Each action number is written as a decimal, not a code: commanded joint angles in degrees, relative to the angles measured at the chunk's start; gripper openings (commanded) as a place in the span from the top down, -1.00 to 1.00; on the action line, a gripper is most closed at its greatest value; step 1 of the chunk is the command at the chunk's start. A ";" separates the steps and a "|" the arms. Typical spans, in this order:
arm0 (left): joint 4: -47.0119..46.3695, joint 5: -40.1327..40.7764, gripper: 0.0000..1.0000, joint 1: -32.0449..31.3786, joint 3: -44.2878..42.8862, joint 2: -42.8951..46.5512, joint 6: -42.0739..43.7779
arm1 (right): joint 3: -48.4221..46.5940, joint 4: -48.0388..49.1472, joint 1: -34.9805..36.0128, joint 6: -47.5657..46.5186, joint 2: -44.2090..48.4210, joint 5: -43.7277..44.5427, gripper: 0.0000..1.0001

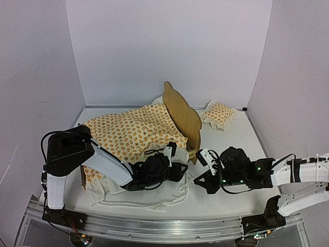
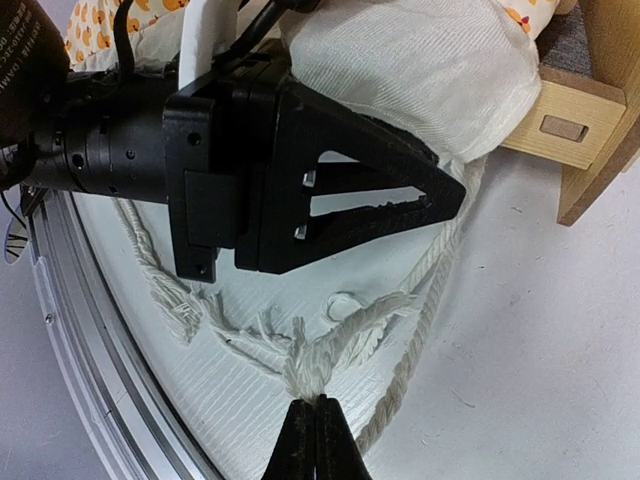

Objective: Set up the pet bed

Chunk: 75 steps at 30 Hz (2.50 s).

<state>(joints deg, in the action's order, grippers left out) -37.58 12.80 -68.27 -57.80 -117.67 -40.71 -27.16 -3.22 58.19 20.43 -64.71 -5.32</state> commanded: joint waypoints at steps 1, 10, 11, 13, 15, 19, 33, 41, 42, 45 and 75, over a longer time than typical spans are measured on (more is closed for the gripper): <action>-1.90 6.65 0.31 1.48 -2.29 -0.31 -2.78 | -1.96 0.75 -0.10 -0.21 0.82 -0.96 1.00; 0.23 9.73 0.55 1.58 -5.67 -1.91 -1.13 | -2.96 0.50 0.01 0.65 0.09 -1.43 1.00; 0.14 9.71 0.59 1.56 -5.39 -1.64 -1.13 | -2.97 0.38 0.06 1.05 0.06 -1.21 1.00; 0.00 9.11 0.71 1.56 -4.90 -0.92 -0.71 | -2.83 0.32 0.04 1.84 0.11 -0.57 1.00; -0.17 8.05 0.89 1.66 -4.44 -0.10 -0.25 | -2.68 0.33 -0.07 2.76 0.06 0.79 1.00; -1.61 5.89 1.00 1.69 -2.52 2.32 0.67 | -3.72 -0.87 -1.91 5.00 -0.86 2.96 1.00; -6.80 -1.44 1.00 1.68 3.62 7.01 1.58 | -15.81 4.00 -9.22 -1.63 -15.91 -0.90 1.00; -10.27 -3.56 1.00 1.74 6.82 9.11 1.99 | -15.49 15.71 -11.76 -2.13 -22.85 -3.93 1.00; -10.58 -3.71 1.00 1.74 7.09 9.31 2.11 | -15.55 17.25 -11.84 -2.74 -23.86 -5.59 1.00; -11.57 -4.53 1.00 1.74 7.74 10.05 2.96 | -14.73 23.00 -12.28 -5.27 -26.29 -9.00 1.00; -10.62 -15.04 0.23 5.34 29.05 29.33 31.62 | -20.33 38.12 -19.04 0.88 -40.39 -41.30 1.00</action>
<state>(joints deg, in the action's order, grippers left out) -47.75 -3.18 -63.66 -30.00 -91.53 -17.37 -45.01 32.03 39.46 20.27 -104.44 -43.75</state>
